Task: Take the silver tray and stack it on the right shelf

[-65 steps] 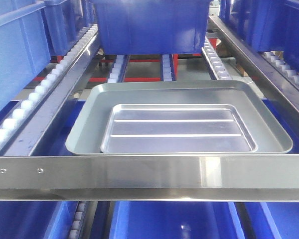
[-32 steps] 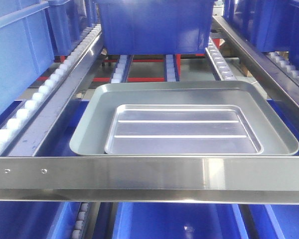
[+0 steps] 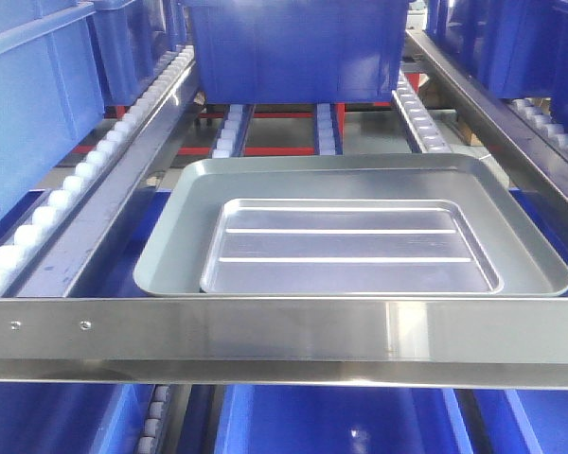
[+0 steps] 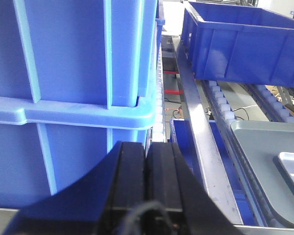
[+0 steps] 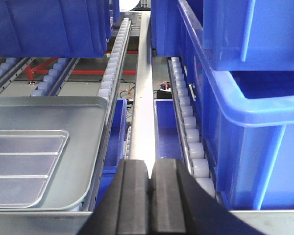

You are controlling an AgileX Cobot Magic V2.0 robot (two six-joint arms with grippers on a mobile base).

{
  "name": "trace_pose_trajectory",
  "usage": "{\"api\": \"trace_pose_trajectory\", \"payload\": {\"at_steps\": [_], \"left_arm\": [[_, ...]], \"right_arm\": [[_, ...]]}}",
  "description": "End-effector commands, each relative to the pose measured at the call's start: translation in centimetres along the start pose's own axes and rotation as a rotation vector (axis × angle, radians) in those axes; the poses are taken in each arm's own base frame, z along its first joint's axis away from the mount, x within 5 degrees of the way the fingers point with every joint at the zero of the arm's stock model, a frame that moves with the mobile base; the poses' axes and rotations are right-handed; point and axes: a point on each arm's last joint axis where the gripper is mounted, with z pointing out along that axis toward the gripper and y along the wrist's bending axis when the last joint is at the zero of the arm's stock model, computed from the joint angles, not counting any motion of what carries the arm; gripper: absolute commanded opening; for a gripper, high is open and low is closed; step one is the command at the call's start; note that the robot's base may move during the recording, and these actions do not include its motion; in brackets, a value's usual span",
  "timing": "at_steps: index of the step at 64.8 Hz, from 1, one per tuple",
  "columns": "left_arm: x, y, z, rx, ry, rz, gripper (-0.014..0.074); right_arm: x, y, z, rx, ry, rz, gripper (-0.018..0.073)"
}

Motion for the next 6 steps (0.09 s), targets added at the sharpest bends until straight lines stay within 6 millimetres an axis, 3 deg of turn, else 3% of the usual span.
{"api": "trace_pose_trajectory", "payload": {"at_steps": [1,6], "left_arm": [[-0.23,0.08,-0.10,-0.007,-0.080,-0.007,-0.0083],[-0.23,0.08,-0.10,-0.007,-0.080,-0.007,-0.0083]], "right_arm": [[-1.57,0.09,-0.33,-0.006,-0.136,-0.004,0.0058],[-1.57,0.09,-0.33,-0.006,-0.136,-0.004,0.0058]]}}
